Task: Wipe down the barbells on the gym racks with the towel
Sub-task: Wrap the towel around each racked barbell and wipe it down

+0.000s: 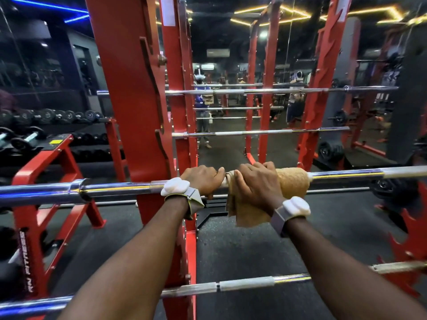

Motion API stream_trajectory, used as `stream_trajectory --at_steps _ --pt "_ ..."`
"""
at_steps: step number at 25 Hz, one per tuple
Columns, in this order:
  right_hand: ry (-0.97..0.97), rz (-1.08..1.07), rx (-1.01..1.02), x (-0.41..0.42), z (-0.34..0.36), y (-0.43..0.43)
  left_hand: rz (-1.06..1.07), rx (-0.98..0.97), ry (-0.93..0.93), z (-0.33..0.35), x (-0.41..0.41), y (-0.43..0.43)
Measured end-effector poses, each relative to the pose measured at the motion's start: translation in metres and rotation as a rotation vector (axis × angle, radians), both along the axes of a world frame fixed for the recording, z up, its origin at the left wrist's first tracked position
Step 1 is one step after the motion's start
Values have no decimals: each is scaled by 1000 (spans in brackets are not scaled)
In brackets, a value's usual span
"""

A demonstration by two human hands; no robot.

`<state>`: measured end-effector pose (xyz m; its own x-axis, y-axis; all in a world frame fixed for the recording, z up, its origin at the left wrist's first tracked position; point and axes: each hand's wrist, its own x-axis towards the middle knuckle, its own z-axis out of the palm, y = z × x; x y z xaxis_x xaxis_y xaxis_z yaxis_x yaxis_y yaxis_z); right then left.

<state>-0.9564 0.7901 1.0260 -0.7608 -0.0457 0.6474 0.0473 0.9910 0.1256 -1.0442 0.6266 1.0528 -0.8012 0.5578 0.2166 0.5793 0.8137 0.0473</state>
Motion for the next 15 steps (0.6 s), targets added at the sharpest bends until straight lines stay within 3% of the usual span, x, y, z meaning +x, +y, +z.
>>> stream_trajectory --at_steps 4,7,9,12,15 --pt "-489 -73 -226 -10 40 32 7 -13 22 1 5 0" --pt "-664 -157 -338 -16 52 33 -7 -4 23 3 5 -1" --pt "-598 -165 -321 -13 48 30 -19 -1 8 3 7 0" --pt "-171 -196 -159 2 17 12 -19 1 8 3 5 2" --pt "46 -177 -68 13 -12 -14 -8 -3 -9 2 1 3"
